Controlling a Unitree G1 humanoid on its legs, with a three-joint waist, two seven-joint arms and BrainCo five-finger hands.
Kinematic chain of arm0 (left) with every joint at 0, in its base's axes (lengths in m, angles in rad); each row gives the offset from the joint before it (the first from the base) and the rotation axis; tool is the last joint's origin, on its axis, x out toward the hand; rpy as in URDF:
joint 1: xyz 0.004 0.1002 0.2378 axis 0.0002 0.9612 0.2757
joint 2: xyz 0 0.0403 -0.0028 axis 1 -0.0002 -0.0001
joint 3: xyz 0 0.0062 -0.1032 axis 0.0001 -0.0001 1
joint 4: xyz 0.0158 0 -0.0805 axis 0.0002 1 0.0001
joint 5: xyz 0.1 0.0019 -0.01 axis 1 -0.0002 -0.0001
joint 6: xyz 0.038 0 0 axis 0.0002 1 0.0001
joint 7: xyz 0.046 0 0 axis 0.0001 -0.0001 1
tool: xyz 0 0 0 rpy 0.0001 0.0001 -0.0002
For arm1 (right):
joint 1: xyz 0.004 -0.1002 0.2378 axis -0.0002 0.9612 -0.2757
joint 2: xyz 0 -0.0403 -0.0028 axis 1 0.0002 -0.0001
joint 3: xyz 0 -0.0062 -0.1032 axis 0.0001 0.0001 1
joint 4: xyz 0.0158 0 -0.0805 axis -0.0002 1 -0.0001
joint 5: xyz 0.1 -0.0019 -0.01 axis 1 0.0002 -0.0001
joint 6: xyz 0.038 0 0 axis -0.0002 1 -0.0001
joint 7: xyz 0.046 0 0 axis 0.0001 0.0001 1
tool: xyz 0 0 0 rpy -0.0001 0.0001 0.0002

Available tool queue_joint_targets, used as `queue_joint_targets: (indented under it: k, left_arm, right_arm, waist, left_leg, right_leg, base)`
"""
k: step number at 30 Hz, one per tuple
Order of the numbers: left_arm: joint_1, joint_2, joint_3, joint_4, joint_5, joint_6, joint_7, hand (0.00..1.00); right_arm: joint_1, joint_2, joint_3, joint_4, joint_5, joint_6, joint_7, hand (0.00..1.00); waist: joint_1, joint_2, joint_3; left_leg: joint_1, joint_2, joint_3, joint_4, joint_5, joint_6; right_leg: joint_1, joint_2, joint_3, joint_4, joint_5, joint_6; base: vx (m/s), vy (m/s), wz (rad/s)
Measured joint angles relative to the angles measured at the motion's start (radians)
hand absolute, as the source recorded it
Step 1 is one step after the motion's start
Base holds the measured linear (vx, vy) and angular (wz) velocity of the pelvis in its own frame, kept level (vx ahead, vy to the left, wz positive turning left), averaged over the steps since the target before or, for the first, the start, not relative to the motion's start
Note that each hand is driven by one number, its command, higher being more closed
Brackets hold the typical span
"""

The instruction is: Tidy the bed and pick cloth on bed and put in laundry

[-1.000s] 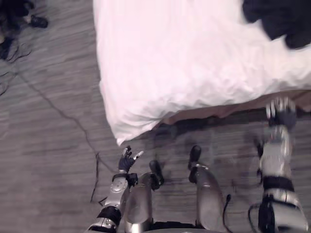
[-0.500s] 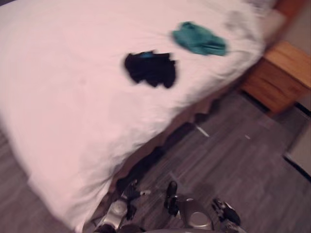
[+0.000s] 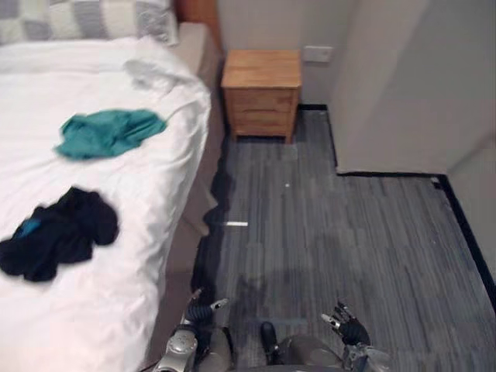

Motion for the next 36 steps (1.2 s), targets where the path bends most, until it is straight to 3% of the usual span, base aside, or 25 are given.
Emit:
queue_joint_targets:
  k: [2,4,5,6,7,9,11,12,14,16,17,18,19,21,22,23,25,27,30,31,32,33,34,35,36]
  left_arm:
    - [-0.001,-0.007,0.000,-0.003,0.000,-0.016,0.003,0.00]
    - [0.001,0.001,0.002,-0.004,0.000,-0.019,0.005,0.00]
    - [0.016,0.009,0.003,-0.008,-0.001,-0.018,0.007,0.00]
    - [0.015,0.016,0.010,-0.004,0.000,-0.016,0.007,0.00]
    - [0.018,0.032,0.011,0.010,0.002,-0.006,0.006,0.00]
    - [0.017,0.043,-0.004,0.028,0.002,-0.005,0.007,0.00]
    - [0.019,0.058,-0.020,0.043,0.002,-0.005,0.003,0.00]
    - [0.020,0.074,-0.023,0.042,0.002,-0.006,0.001,0.00]
    - [0.017,0.085,-0.024,0.042,0.002,0.000,-0.004,0.00]
    - [0.028,0.090,-0.016,0.044,-0.003,0.030,-0.017,0.00]
    - [0.031,0.094,-0.013,0.044,-0.002,0.031,-0.022,0.00]
    - [0.044,0.097,-0.009,0.047,0.006,0.031,-0.027,0.00]
    - [0.049,0.096,-0.003,0.048,0.014,0.029,-0.031,0.00]
    - [0.059,0.073,0.020,0.046,0.010,0.027,-0.043,0.00]
    - [0.056,0.068,0.035,0.046,0.009,0.026,-0.046,0.00]
    - [0.056,0.052,0.061,0.047,-0.002,0.017,-0.047,0.00]
    - [0.056,0.053,0.067,0.044,-0.019,0.004,-0.048,0.00]
    - [0.056,0.056,0.074,0.034,-0.021,-0.026,-0.054,0.00]
    - [0.057,0.028,0.070,0.012,-0.022,-0.082,-0.062,0.00]
    - [0.062,0.019,0.052,0.012,-0.021,-0.096,-0.054,0.00]
    - [0.062,0.018,0.047,0.011,-0.021,-0.097,-0.051,0.00]
    - [0.063,0.023,0.046,0.004,-0.020,-0.092,-0.042,0.00]
    - [0.059,0.017,0.045,0.002,-0.021,-0.081,-0.039,0.00]
    - [0.055,0.016,0.048,0.000,-0.022,-0.071,-0.038,0.00]
    - [0.055,0.021,0.045,-0.002,-0.022,-0.070,-0.038,0.00]
  right_arm:
    - [0.001,-0.004,0.014,0.001,-0.017,0.000,0.000,0.00]
    - [0.007,0.002,0.023,0.002,-0.042,-0.001,0.000,0.00]
    - [0.018,0.017,0.033,0.006,-0.057,-0.001,-0.003,0.00]
    - [-0.003,0.024,0.048,0.014,-0.065,-0.001,-0.001,0.00]
    - [-0.023,0.018,0.051,0.022,-0.068,-0.001,0.002,0.00]
    - [-0.029,0.007,0.045,0.028,-0.050,-0.006,0.007,0.00]
    - [-0.025,0.004,0.045,0.034,-0.032,-0.023,0.010,0.00]
    - [-0.025,0.010,0.047,0.028,-0.018,-0.033,0.010,0.00]
    - [-0.023,0.018,0.042,0.012,-0.003,-0.033,0.009,0.00]
    - [-0.007,0.027,0.024,-0.001,0.002,-0.034,0.003,0.00]
    - [-0.003,0.028,0.019,-0.003,0.002,-0.034,0.000,0.00]
    - [-0.005,0.023,0.015,-0.005,0.001,-0.035,-0.007,0.00]
    - [-0.013,0.021,0.011,-0.002,0.000,-0.032,-0.009,0.00]
    - [-0.018,0.002,0.011,-0.003,-0.023,-0.030,-0.009,0.00]
    - [-0.019,-0.002,0.012,-0.003,-0.038,-0.029,-0.008,0.00]
    - [-0.024,-0.017,0.023,0.001,-0.058,-0.026,-0.008,0.00]
    - [-0.026,-0.018,0.033,0.014,-0.093,-0.025,-0.003,0.00]
    - [-0.026,-0.016,0.032,0.009,-0.121,-0.027,0.008,0.00]
    - [-0.024,-0.019,0.031,-0.006,-0.164,-0.040,0.012,0.00]
    - [-0.017,-0.019,0.051,-0.005,-0.184,-0.042,0.012,0.00]
    - [-0.015,-0.019,0.062,-0.004,-0.189,-0.042,0.012,0.00]
    - [-0.018,-0.011,0.077,-0.004,-0.201,-0.046,0.008,0.00]
    - [-0.026,-0.004,0.103,-0.005,-0.205,-0.065,0.008,0.00]
    - [-0.061,-0.005,0.110,-0.011,-0.203,-0.096,0.007,0.00]
    - [-0.073,-0.010,0.110,-0.013,-0.199,-0.109,0.006,0.00]
  waist:
    - [0.013,0.005,-0.002]
    - [0.047,0.004,-0.018]
    - [0.046,-0.032,-0.040]
    - [0.048,-0.045,-0.039]
    - [0.043,-0.052,-0.033]
    - [0.040,-0.047,-0.013]
    - [0.034,-0.030,-0.006]
    - [0.018,-0.029,-0.011]
    - [0.008,-0.029,-0.010]
    - [0.008,-0.042,-0.009]
    - [0.009,-0.044,-0.008]
    - [0.003,-0.043,-0.005]
    - [0.002,-0.021,-0.012]
    - [0.007,0.015,-0.033]
    - [0.008,0.027,-0.030]
    - [0.012,0.049,-0.019]
    - [0.023,0.057,-0.011]
    - [0.035,0.029,0.001]
    - [0.045,0.033,-0.009]
    - [0.047,0.053,-0.017]
    - [0.047,0.056,-0.020]
    - [0.055,0.019,-0.044]
    - [0.050,-0.005,-0.057]
    - [0.062,-0.024,-0.057]
    - [0.062,-0.029,-0.054]
  left_leg:
    - [-0.010,-0.018,0.029,-0.108,0.045,-0.004]
    - [0.022,-0.028,0.049,-0.106,0.138,0.071]
    - [0.042,-0.058,0.077,-0.099,0.093,0.128]
    - [0.060,-0.071,0.085,-0.079,0.054,0.136]
    - [0.098,-0.083,0.095,-0.080,0.027,0.153]
    - [0.220,-0.085,0.104,-0.086,-0.012,0.165]
    - [0.315,-0.072,0.092,-0.123,-0.024,0.164]
    - [0.354,-0.055,0.065,-0.157,-0.029,0.154]
    - [0.383,-0.037,0.035,-0.186,-0.050,0.119]
    - [0.431,-0.031,0.029,-0.176,-0.096,0.046]
    - [0.456,-0.028,0.029,-0.171,-0.111,0.024]
    - [0.509,0.000,0.026,-0.143,-0.143,-0.001]
    - [0.507,0.034,0.026,-0.077,-0.146,-0.005]
    - [0.394,0.098,0.007,0.177,-0.091,-0.016]
    - [0.347,0.111,-0.007,0.263,-0.050,0.010]
    - [0.243,0.152,-0.034,0.484,0.138,0.054]
    - [0.149,0.154,-0.059,0.645,0.045,0.036]
    - [0.094,0.096,0.017,0.528,-0.042,0.048]
    - [0.017,0.018,0.238,0.114,-0.003,0.014]
    - [0.009,0.029,0.371,0.013,0.076,0.066]
    - [0.009,0.034,0.408,-0.002,0.088,0.117]
    - [0.022,0.002,0.421,0.002,0.048,0.237]
    - [0.029,-0.032,0.399,-0.011,0.042,0.246]
    - [0.055,-0.077,0.362,-0.061,0.042,0.249]
    - [0.070,-0.091,0.344,-0.075,0.043,0.251]
  right_leg:
    - [0.036,-0.010,0.031,-0.006,-0.025,0.025]
    - [0.052,-0.037,0.021,0.036,-0.129,0.051]
    - [0.016,-0.105,-0.079,0.164,-0.198,0.168]
    - [-0.077,-0.135,-0.118,0.393,-0.192,0.209]
    - [-0.200,-0.176,-0.183,0.664,-0.116,0.231]
    - [-0.291,-0.243,-0.292,0.878,-0.121,0.171]
    - [-0.285,-0.251,-0.362,0.752,-0.146,0.137]
    - [-0.287,-0.235,-0.390,0.548,-0.141,0.138]
    - [-0.299,-0.215,-0.376,0.263,-0.071,0.152]
    - [-0.301,-0.215,-0.318,-0.014,0.089,0.160]
    - [-0.295,-0.215,-0.307,-0.039,0.109,0.152]
    - [-0.276,-0.207,-0.298,-0.011,0.197,0.128]
    - [-0.292,-0.188,-0.308,0.078,0.208,0.123]
    - [-0.300,-0.150,-0.332,0.156,0.134,0.085]
    - [-0.289,-0.137,-0.335,0.158,0.113,0.078]
    - [-0.218,-0.095,-0.330,0.119,0.086,0.053]
    - [-0.100,-0.077,-0.328,0.052,0.068,0.036]
    - [0.029,-0.103,-0.323,-0.010,0.050,0.042]
    - [0.117,-0.152,-0.367,-0.070,-0.007,0.082]
    - [0.151,-0.139,-0.408,-0.064,-0.052,0.099]
    - [0.165,-0.137,-0.427,-0.049,-0.079,0.108]
    - [0.167,-0.173,-0.469,0.026,-0.159,0.147]
    - [0.137,-0.209,-0.492,0.142,-0.198,0.189]
    - [0.005,-0.278,-0.491,0.468,-0.194,0.216]
    - [-0.055,-0.305,-0.484,0.583,-0.190,0.220]
  base:
    - [0.43,0.252,-0.40]
    - [0.36,0.266,-0.42]
    - [0.48,0.339,-0.40]
    - [0.40,0.264,-0.37]
    - [0.42,0.226,-0.23]
    - [0.49,0.192,0.06]
    - [0.46,0.094,0.34]
    - [0.52,0.013,0.68]
    - [0.55,-0.032,0.62]
    - [0.56,-0.115,0.29]
    - [0.76,-0.244,0.25]
    - [0.64,-0.230,0.17]
    - [0.77,-0.303,0.14]
    - [0.49,-0.236,-0.06]
    - [0.57,-0.287,-0.14]
    - [0.68,-0.280,-0.15]
    - [0.63,-0.205,-0.14]
    - [0.49,-0.130,-0.05]
    - [0.56,-0.029,0.26]
    - [0.46,0.046,0.64]
    - [0.50,0.095,0.89]
    - [0.54,0.085,0.85]
    - [0.63,0.086,0.98]
    - [0.52,0.047,0.72]
    - [0.50,0.026,1.25]
